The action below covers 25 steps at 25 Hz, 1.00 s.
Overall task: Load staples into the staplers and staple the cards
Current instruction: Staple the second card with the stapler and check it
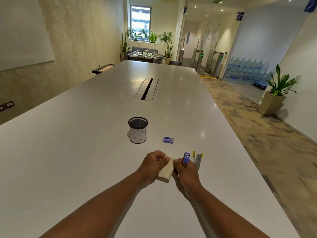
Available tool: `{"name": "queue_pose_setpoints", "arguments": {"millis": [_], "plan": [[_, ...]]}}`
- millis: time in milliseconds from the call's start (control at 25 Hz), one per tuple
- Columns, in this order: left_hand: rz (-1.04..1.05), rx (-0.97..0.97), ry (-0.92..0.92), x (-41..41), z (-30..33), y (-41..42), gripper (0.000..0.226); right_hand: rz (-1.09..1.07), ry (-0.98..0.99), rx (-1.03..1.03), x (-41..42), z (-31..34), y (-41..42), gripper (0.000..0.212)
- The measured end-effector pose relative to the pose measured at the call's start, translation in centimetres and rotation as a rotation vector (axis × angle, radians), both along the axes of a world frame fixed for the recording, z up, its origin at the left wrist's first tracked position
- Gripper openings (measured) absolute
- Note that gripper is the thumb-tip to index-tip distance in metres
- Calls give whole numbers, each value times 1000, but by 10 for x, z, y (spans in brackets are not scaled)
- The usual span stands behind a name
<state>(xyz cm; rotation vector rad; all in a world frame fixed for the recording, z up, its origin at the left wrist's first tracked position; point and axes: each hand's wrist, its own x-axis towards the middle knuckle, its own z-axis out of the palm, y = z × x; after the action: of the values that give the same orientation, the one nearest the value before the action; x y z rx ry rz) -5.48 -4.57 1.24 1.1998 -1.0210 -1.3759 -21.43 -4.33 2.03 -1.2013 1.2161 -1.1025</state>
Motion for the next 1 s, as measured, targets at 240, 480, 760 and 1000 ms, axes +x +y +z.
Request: {"name": "queue_pose_setpoints", "arguments": {"millis": [240, 480, 760, 1000], "plan": [[-37, 18, 26, 3, 3, -2, 18, -28, 48, -29, -4, -7, -3, 18], [0, 16, 8, 5, 0, -3, 25, 29, 98, -17, -3, -4, -5, 25], [60, 16, 3, 6, 1, -4, 22, 35, 168, -83, -1, -3, -4, 38], [83, 22, 8, 2, 6, -1, 17, 82, 261, -91, -3, -5, -7, 34]]}}
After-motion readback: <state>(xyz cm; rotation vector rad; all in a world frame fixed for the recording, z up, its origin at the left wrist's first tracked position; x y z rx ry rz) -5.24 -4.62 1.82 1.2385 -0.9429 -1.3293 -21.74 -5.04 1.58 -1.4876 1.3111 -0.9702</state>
